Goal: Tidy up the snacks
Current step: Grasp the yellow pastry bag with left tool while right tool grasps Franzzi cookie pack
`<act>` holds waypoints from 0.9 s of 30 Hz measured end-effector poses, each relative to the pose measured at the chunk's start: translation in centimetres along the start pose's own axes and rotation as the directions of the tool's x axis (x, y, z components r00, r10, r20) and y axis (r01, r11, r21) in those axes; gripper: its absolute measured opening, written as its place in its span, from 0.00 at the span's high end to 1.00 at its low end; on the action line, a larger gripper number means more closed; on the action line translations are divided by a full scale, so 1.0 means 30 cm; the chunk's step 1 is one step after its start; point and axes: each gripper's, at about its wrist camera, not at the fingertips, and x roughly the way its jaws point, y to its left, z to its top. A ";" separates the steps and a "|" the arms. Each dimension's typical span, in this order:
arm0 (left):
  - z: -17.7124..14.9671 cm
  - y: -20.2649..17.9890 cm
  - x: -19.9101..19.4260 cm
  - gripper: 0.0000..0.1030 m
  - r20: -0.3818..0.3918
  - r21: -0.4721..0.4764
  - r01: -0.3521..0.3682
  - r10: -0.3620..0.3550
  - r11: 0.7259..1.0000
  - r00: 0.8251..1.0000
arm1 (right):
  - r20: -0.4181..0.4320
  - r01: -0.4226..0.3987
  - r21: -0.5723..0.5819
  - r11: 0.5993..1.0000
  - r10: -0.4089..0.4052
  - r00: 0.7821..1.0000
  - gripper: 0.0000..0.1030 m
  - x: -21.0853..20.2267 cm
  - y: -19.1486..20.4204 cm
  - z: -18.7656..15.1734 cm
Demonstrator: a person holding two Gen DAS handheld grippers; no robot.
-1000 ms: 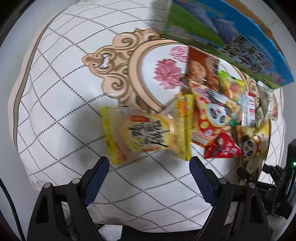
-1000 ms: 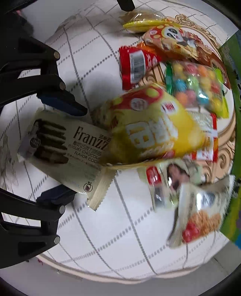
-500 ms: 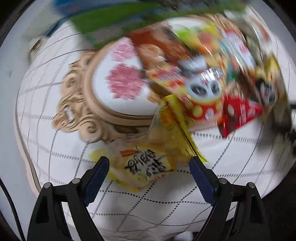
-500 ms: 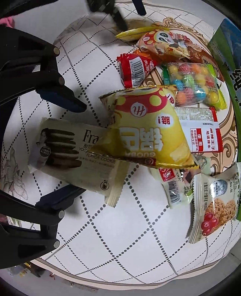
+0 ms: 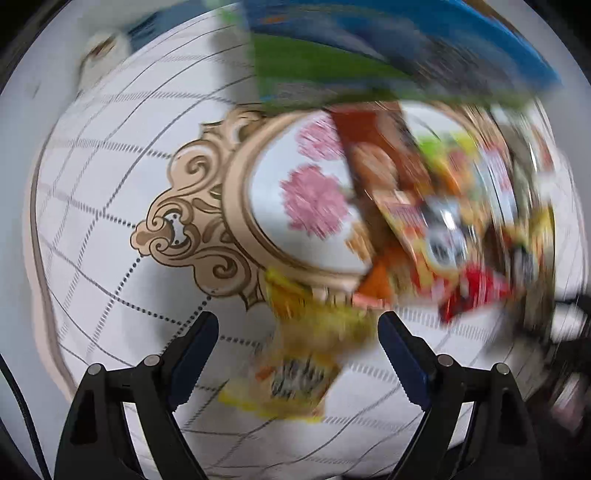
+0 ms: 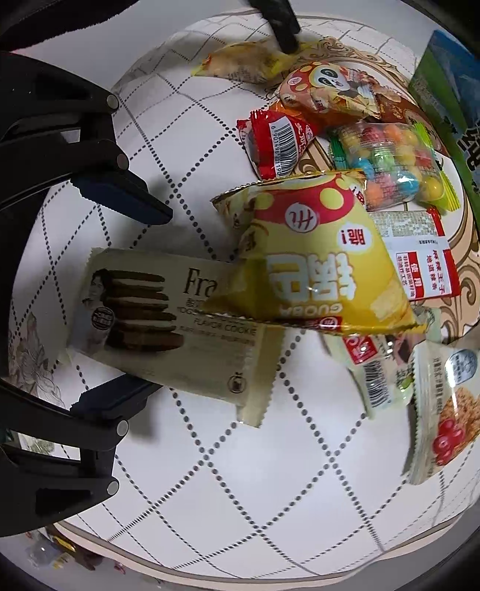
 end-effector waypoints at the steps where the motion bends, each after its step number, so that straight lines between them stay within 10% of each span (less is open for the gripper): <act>1: -0.021 -0.022 0.023 0.14 -0.033 0.051 -0.017 0.019 0.999 0.999 | -0.001 -0.004 0.005 1.000 0.004 1.000 0.22 0.001 -0.001 -0.011; 6: -0.062 -0.030 0.182 0.16 -0.113 0.084 -0.119 0.128 0.989 0.985 | 0.003 0.017 0.005 1.000 -0.017 1.000 0.22 0.038 0.005 0.000; 7: -0.061 -0.007 0.197 0.31 -0.098 0.030 -0.115 0.118 0.993 0.988 | 0.007 0.021 0.007 1.000 -0.021 1.000 0.22 0.037 0.003 -0.002; 10: -0.081 0.074 0.227 0.44 -0.093 -0.205 -0.024 0.005 0.978 0.996 | 0.051 0.038 0.033 0.999 -0.040 0.998 0.42 0.059 0.002 0.019; 15: -0.158 0.127 0.249 0.46 -0.100 -0.428 0.077 -0.131 0.901 0.986 | 0.083 0.025 -0.002 1.000 -0.025 0.996 0.44 0.037 0.013 0.012; 27: -0.204 -0.038 0.315 0.44 -0.099 -0.391 0.023 -0.067 0.920 0.993 | 0.026 0.080 -0.085 0.993 -0.078 0.997 0.38 0.092 0.090 -0.012</act>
